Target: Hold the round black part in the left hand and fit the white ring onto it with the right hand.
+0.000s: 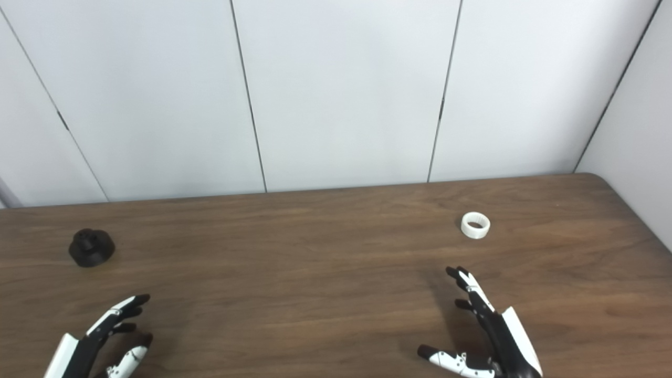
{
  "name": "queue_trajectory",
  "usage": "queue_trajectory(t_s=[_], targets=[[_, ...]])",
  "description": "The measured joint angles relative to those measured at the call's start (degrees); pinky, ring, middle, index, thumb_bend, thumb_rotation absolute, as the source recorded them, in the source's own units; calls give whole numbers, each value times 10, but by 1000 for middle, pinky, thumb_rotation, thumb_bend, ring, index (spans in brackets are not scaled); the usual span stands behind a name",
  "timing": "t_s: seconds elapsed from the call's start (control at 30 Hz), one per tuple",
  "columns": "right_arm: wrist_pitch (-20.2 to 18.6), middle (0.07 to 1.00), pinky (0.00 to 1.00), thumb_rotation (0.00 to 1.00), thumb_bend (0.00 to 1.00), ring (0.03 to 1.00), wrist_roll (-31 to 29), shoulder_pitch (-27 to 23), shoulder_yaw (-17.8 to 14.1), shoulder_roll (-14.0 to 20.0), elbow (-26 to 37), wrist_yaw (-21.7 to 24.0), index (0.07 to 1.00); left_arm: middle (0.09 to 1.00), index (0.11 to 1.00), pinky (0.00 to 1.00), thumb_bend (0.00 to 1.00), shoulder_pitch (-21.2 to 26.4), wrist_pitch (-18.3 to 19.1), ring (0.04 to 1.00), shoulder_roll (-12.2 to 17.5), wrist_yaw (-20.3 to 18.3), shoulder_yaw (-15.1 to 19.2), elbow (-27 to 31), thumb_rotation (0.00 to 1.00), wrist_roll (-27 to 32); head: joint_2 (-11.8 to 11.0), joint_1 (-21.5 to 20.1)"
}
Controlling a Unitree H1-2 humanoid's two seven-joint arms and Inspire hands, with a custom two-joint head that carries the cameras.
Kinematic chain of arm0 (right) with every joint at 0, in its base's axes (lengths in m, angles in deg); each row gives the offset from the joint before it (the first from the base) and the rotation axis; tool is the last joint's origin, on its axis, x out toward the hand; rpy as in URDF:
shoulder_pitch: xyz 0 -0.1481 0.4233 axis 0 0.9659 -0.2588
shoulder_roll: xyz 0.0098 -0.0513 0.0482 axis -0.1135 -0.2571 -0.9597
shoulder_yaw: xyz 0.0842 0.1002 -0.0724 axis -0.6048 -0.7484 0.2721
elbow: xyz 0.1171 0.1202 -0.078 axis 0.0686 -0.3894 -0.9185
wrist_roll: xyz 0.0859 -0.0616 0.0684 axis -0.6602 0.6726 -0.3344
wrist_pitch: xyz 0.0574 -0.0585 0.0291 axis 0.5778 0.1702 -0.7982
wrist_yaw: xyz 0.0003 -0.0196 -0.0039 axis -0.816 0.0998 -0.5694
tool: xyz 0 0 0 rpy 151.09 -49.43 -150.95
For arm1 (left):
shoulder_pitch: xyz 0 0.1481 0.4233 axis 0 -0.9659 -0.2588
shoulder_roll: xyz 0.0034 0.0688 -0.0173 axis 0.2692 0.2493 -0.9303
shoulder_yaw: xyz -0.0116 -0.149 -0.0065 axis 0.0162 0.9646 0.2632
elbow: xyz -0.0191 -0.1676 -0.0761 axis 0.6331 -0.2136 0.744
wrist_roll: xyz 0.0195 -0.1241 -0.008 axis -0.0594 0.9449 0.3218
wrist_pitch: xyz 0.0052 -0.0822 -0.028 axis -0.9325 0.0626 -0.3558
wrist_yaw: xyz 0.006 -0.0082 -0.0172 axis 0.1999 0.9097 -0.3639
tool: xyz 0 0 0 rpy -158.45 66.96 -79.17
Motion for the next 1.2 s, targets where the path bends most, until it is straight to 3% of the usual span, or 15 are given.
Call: queue_trajectory(t_s=[1.03,1.13,1.2], targets=[[30,978,808,93,539,927,-2,-2,-5,10,-20,0,919,865,842,731,449,0,-13,831,-6,14,-6,-7,538,-13,-33,32],[37,978,806,65,537,932,-6,-3,-6,12,-25,0,920,878,848,732,486,1,-11,841,-13,14,-2,-6,471,-7,-39,46],[43,979,803,36,533,934,-11,-7,-8,13,-33,0,919,874,817,730,590,5,-7,836,-29,21,10,-6,274,3,-43,55]])
